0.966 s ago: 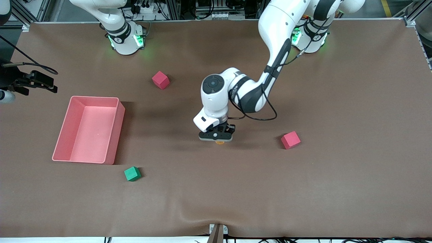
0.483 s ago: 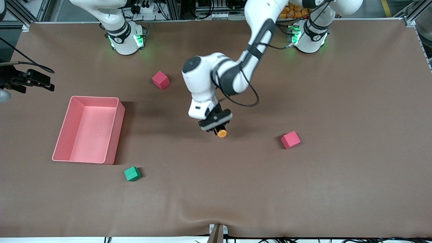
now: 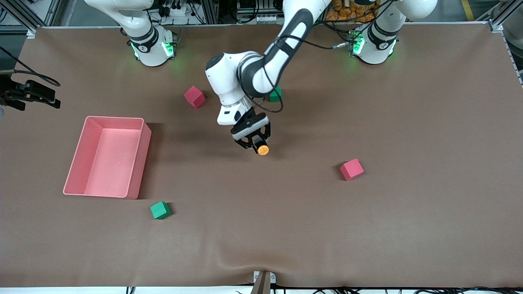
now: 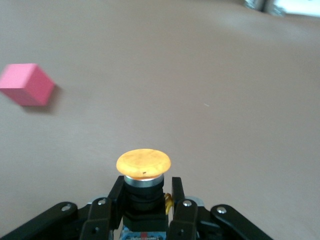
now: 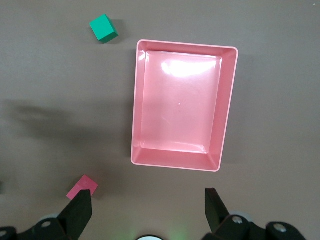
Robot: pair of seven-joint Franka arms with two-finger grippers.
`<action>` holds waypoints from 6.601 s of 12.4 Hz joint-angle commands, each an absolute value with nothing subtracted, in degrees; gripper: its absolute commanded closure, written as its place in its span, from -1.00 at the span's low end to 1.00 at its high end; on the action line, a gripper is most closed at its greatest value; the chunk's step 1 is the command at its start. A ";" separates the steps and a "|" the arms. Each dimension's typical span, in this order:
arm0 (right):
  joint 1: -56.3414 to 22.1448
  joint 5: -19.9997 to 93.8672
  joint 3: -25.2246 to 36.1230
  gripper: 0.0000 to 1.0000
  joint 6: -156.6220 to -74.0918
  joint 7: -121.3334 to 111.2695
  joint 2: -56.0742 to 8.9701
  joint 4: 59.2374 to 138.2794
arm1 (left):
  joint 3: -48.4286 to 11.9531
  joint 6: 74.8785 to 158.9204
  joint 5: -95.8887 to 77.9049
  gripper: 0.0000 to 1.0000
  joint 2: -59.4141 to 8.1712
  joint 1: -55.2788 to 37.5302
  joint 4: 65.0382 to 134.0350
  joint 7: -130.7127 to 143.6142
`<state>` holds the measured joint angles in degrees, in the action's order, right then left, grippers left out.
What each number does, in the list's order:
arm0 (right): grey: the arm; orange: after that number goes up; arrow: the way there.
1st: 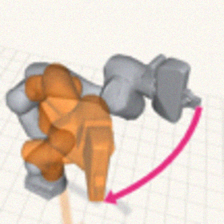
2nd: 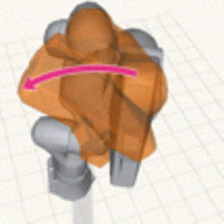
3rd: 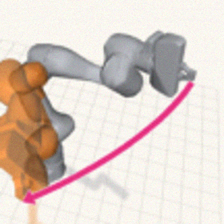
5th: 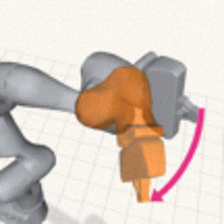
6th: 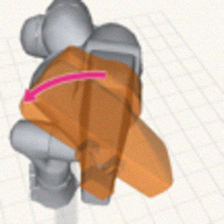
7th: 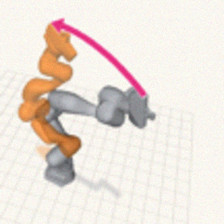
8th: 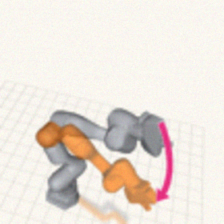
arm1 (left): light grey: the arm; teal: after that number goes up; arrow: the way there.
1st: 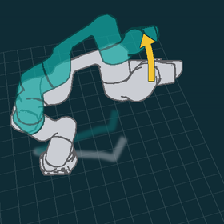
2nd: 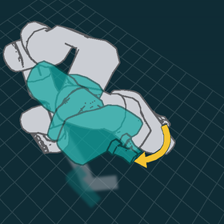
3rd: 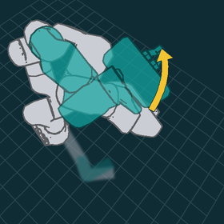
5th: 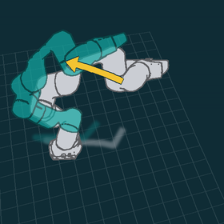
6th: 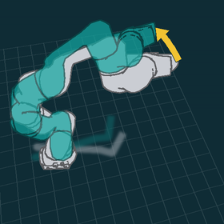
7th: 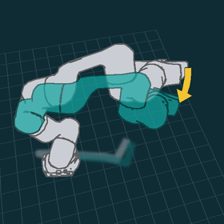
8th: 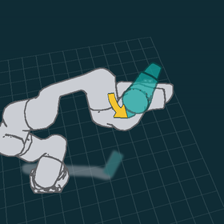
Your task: Place and upright button with both arms
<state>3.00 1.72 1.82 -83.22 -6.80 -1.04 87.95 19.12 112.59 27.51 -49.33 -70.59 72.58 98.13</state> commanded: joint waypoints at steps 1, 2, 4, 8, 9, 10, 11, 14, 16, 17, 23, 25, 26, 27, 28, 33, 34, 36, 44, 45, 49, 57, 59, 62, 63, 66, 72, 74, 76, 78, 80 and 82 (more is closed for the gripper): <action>4.65 1.93 1.14 -1.00 -82.00 -5.98 -1.14 86.84 | 19.95 108.55 37.14 1.00 -51.06 -74.17 73.21 112.52; 4.75 2.19 1.14 -1.00 -82.61 -5.98 -1.40 86.84 | 19.95 108.46 40.57 1.00 -52.28 -75.66 73.21 116.76; 4.66 2.11 1.05 -1.00 -83.93 -5.98 -1.85 86.92 | 20.04 103.83 43.76 1.00 -55.09 -77.86 73.21 118.21; 5.19 2.72 0.97 -1.00 -87.26 -1.18 -2.11 87.01 | 19.95 100.63 49.83 1.00 -60.12 -79.89 72.86 125.07; 4.75 2.72 0.79 -1.00 -87.97 2.16 -2.28 87.01 | 19.95 100.63 49.83 1.00 -60.12 -79.89 72.77 125.07; 4.05 2.29 0.70 -1.00 -87.98 3.94 -2.37 86.92 | 19.95 100.63 50.18 1.00 -60.47 -79.81 72.86 125.85; 3.78 1.76 0.70 -1.00 -87.98 3.95 -2.37 86.84 | 19.95 100.72 50.27 1.00 -62.12 -79.89 72.69 128.82; 4.22 2.64 0.70 -1.00 -87.10 3.69 -2.55 87.10 | 19.95 100.64 52.11 1.00 -63.45 -79.89 72.86 131.40; 3.87 2.46 0.70 -1.00 -85.96 3.08 -2.37 86.92 | 19.95 100.63 52.56 1.00 -64.42 -79.98 72.86 131.84; 3.43 2.37 0.62 -1.00 -84.56 2.99 -2.20 86.92 | 20.04 100.55 52.56 1.00 -64.25 -80.33 72.77 131.66; 2.99 2.02 0.79 -1.00 -83.67 -1.23 -1.85 86.84 | 19.86 100.55 53.35 1.00 -65.83 -80.86 73.04 132.36; 2.99 2.20 0.79 -1.00 -83.06 -0.53 -1.85 86.84 | 19.86 100.55 53.26 1.00 -66.01 -80.86 72.86 132.36; 3.16 2.63 0.79 -1.00 -82.71 -0.53 -2.19 86.84 | 19.86 100.55 53.35 0.87 -65.83 -80.86 72.95 132.28; 3.16 2.64 0.79 -1.00 -82.79 -0.53 -2.28 86.84 | 19.86 100.55 53.26 0.78 -65.83 -80.86 72.86 132.36; 2.99 2.64 0.79 -1.00 -82.79 -0.53 -2.29 86.84 | 19.86 100.55 53.35 0.14 -65.74 -80.86 72.95 132.10; 2.90 2.72 0.79 -1.00 -82.97 -0.53 -2.29 86.84 | 19.86 100.55 53.70 -1.00 -65.48 -80.86 72.95 131.05; 2.90 2.72 0.79 -1.00 -82.97 -0.53 -2.37 86.84 | 19.86 100.55 53.61 -1.00 -65.39 -80.86 72.95 130.96; 2.99 2.64 0.79 -1.00 -82.97 -0.44 -2.37 86.84 | 19.86 100.55 53.70 -1.00 -64.95 -81.12 72.95 128.26; 2.90 2.64 0.88 -1.00 -83.06 -0.09 -2.37 86.92 | 17.40 96.59 48.00 -1.00 -57.23 -81.91 72.77 99.18; 2.90 2.64 0.88 -1.00 -83.06 -0.09 -2.37 86.92 | 17.40 96.59 47.29 -1.00 -55.82 -81.74 72.77 93.57; 2.90 2.64 0.88 -1.00 -83.06 -0.09 -2.37 86.92 | 17.31 97.21 42.82 -1.00 -50.03 -78.94 72.69 74.24; 2.90 2.55 0.88 -1.00 -83.23 -0.17 -2.37 86.92 | 17.49 100.37 19.19 -1.00 -30.16 -58.65 72.68 40.98; 2.99 2.55 0.88 -1.00 -83.23 -0.18 -2.37 86.92 | 17.32 100.37 13.91 -1.00 -27.70 -52.24 72.68 38.25; 3.25 2.37 0.88 -1.00 -83.41 -0.18 -2.37 86.84 | 17.75 99.93 9.40 -1.00 -25.23 -46.87 72.77 32.44; 3.25 2.37 0.88 -1.00 -83.41 -0.18 -2.37 86.84 | 17.67 99.58 9.14 -1.00 -24.53 -45.02 72.86 31.47; 3.08 2.20 0.88 -1.00 -83.41 -0.18 -2.37 86.84 | 17.49 96.68 8.97 -1.00 -23.73 -39.66 72.78 20.71; 2.81 1.67 0.88 -1.00 -83.41 -0.18 -2.37 86.84 | 17.67 95.45 5.80 -1.00 -23.11 -33.93 72.77 12.92; 2.81 1.67 0.88 -1.00 -83.41 -0.18 -2.37 86.75 | 17.67 95.36 1.44 -1.00 -22.59 -30.70 72.69 12.92; 2.81 1.67 0.88 -1.00 -83.32 -0.18 -2.37 86.75 | 17.75 95.36 -0.26 -1.00 -22.59 -29.27 72.77 12.75; 2.90 1.76 0.88 -1.00 -83.32 -0.18 -2.37 86.84 | 17.75 95.36 -0.35 -1.00 -22.59 -29.09 72.77 12.57; 2.90 1.76 0.88 -1.00 -83.32 -0.18 -2.37 86.84 | 17.84 95.36 -0.61 -1.00 -22.59 -27.52 72.95 8.12; 2.99 1.76 0.88 -1.00 -83.32 -0.18 -2.37 86.75 | 17.58 94.40 -2.28 -1.00 -22.41 -26.28 72.86 7.64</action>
<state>3.03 1.86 0.78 -83.75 -0.18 -2.15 87.63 18.12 95.66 -0.58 -24.06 -26.95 71.61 8.46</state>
